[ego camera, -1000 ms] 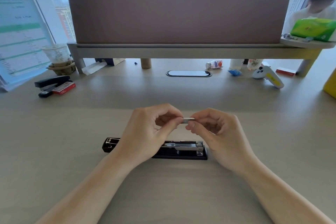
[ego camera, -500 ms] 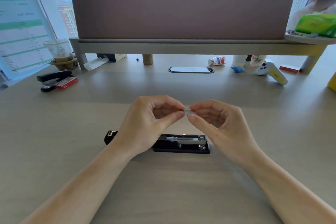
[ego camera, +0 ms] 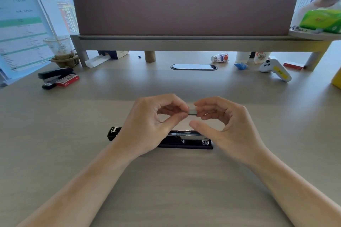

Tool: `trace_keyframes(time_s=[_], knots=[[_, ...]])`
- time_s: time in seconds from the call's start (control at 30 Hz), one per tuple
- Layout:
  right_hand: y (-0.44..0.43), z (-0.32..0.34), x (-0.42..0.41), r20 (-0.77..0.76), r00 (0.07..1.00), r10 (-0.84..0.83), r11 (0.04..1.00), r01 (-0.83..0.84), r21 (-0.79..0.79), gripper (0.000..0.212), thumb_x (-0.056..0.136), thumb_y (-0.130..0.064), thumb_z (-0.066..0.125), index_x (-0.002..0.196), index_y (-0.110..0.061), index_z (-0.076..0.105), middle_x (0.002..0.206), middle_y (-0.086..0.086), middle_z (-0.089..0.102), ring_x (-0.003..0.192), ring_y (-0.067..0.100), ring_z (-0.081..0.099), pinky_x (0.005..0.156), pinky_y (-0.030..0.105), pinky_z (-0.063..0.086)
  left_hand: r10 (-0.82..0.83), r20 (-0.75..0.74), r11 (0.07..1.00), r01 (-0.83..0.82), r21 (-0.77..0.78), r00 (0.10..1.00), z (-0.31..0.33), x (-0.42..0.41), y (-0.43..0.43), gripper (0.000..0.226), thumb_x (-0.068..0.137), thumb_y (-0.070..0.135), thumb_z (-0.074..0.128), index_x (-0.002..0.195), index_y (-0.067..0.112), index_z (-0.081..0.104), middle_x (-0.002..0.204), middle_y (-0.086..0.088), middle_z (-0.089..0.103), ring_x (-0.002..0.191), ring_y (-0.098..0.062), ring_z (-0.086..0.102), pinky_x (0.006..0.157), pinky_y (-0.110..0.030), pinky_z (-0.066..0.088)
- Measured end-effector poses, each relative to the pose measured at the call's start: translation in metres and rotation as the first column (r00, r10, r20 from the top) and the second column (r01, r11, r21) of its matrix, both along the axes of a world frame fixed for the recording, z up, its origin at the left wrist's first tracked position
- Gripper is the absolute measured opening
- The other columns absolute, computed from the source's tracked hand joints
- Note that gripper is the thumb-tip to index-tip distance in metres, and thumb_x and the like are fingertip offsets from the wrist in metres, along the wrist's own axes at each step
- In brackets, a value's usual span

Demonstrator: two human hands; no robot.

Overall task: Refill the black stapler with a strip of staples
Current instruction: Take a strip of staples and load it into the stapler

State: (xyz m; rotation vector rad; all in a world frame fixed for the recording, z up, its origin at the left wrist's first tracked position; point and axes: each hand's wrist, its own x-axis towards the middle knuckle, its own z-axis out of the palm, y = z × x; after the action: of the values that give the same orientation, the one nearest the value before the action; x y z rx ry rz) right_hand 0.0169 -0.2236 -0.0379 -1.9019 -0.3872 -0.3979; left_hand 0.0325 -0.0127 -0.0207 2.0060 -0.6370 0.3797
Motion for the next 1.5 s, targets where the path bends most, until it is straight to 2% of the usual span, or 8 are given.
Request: trace_keyframes(time_s=[0.07, 0.17, 0.27, 0.4, 0.73, 1.23, 1.37, 1.5], knots=[[-0.009, 0.000, -0.005, -0.073, 0.997, 0.031, 0.989, -0.042, -0.145, 0.050, 0.068, -0.048, 0.089, 0.113, -0.032, 0.074, 0.105, -0.013, 0.080, 0.102, 0.009, 0.076, 0.091, 0.027, 0.060, -0.019, -0.009, 0.999, 0.019, 0.031, 1.000, 0.001, -0.002, 0.002, 0.011, 0.091, 0.009, 0.079, 0.095, 0.018, 0.083, 0.092, 0.009, 0.083, 0.090, -0.010, 0.079, 0.087, -0.025, 0.061], [-0.019, -0.001, -0.010, -0.161, 0.987, 0.030, 0.933, -0.085, -0.350, 0.042, 0.066, -0.044, 0.092, 0.102, -0.034, 0.074, 0.102, -0.016, 0.079, 0.093, 0.004, 0.077, 0.087, 0.027, 0.060, -0.072, 0.023, 0.991, 0.069, 0.119, 0.997, -0.001, -0.006, 0.003, 0.015, 0.090, 0.007, 0.080, 0.097, 0.019, 0.084, 0.093, 0.010, 0.083, 0.091, -0.011, 0.079, 0.087, -0.031, 0.061], [-0.020, -0.005, -0.009, -0.144, 0.989, 0.032, 0.948, -0.076, -0.309, 0.022, 0.075, -0.025, 0.091, 0.092, -0.026, 0.077, 0.089, -0.007, 0.081, 0.084, 0.007, 0.078, 0.084, 0.031, 0.060, -0.110, 0.022, 0.976, 0.103, 0.192, 0.994, -0.002, -0.007, 0.003, 0.018, 0.088, 0.007, 0.080, 0.097, 0.022, 0.085, 0.092, 0.009, 0.082, 0.090, -0.012, 0.077, 0.084, -0.031, 0.061], [-0.020, -0.007, -0.007, -0.166, 0.986, 0.029, 0.963, -0.072, -0.261, 0.013, 0.080, -0.019, 0.089, 0.086, -0.024, 0.079, 0.083, -0.004, 0.082, 0.080, 0.013, 0.078, 0.080, 0.034, 0.062, -0.120, 0.016, 0.968, 0.114, 0.222, 0.993, -0.004, -0.006, 0.002, 0.017, 0.087, 0.007, 0.080, 0.096, 0.021, 0.086, 0.091, 0.009, 0.082, 0.087, -0.012, 0.077, 0.081, -0.032, 0.061], [-0.021, -0.010, -0.005, -0.147, 0.989, 0.021, 0.956, -0.063, -0.285, 0.011, 0.081, -0.023, 0.088, 0.088, -0.024, 0.080, 0.083, -0.005, 0.082, 0.081, 0.011, 0.079, 0.083, 0.039, 0.061, -0.090, 0.007, 0.971, 0.086, 0.221, 0.996, -0.005, -0.006, 0.002, 0.017, 0.087, 0.008, 0.080, 0.095, 0.021, 0.086, 0.089, 0.009, 0.081, 0.085, -0.012, 0.077, 0.080, -0.033, 0.061], [-0.022, -0.008, -0.006, -0.154, 0.988, 0.029, 0.956, -0.072, -0.284, 0.011, 0.080, -0.023, 0.088, 0.087, -0.025, 0.080, 0.083, -0.006, 0.082, 0.079, 0.010, 0.078, 0.080, 0.032, 0.061, -0.096, 0.042, 0.948, 0.078, 0.309, 0.995, -0.002, -0.008, 0.000, 0.016, 0.087, 0.012, 0.081, 0.094, 0.024, 0.086, 0.088, 0.015, 0.081, 0.085, -0.004, 0.076, 0.079, -0.014, 0.056], [-0.023, -0.008, -0.005, -0.165, 0.986, 0.031, 0.960, -0.075, -0.271, 0.011, 0.080, -0.019, 0.089, 0.087, -0.021, 0.080, 0.082, -0.003, 0.082, 0.078, 0.013, 0.079, 0.078, 0.027, 0.062, -0.074, 0.031, 0.936, 0.059, 0.347, 0.997, 0.001, -0.009, 0.005, 0.009, 0.083, 0.023, 0.083, 0.091, 0.026, 0.078, 0.086, 0.014, 0.080, 0.087, -0.003, 0.075, 0.081, -0.018, 0.057], [-0.022, -0.009, -0.005, -0.174, 0.984, 0.039, 0.961, -0.084, -0.262, 0.012, 0.080, -0.017, 0.089, 0.087, -0.021, 0.080, 0.083, -0.003, 0.083, 0.078, 0.012, 0.079, 0.077, 0.023, 0.061, -0.031, 0.050, 0.912, 0.008, 0.409, 0.998, 0.000, -0.007, 0.010, 0.015, 0.080, 0.031, 0.082, 0.077, 0.031, 0.068, 0.083, 0.013, 0.080, 0.078, -0.012, 0.074, 0.076, -0.019, 0.054]])
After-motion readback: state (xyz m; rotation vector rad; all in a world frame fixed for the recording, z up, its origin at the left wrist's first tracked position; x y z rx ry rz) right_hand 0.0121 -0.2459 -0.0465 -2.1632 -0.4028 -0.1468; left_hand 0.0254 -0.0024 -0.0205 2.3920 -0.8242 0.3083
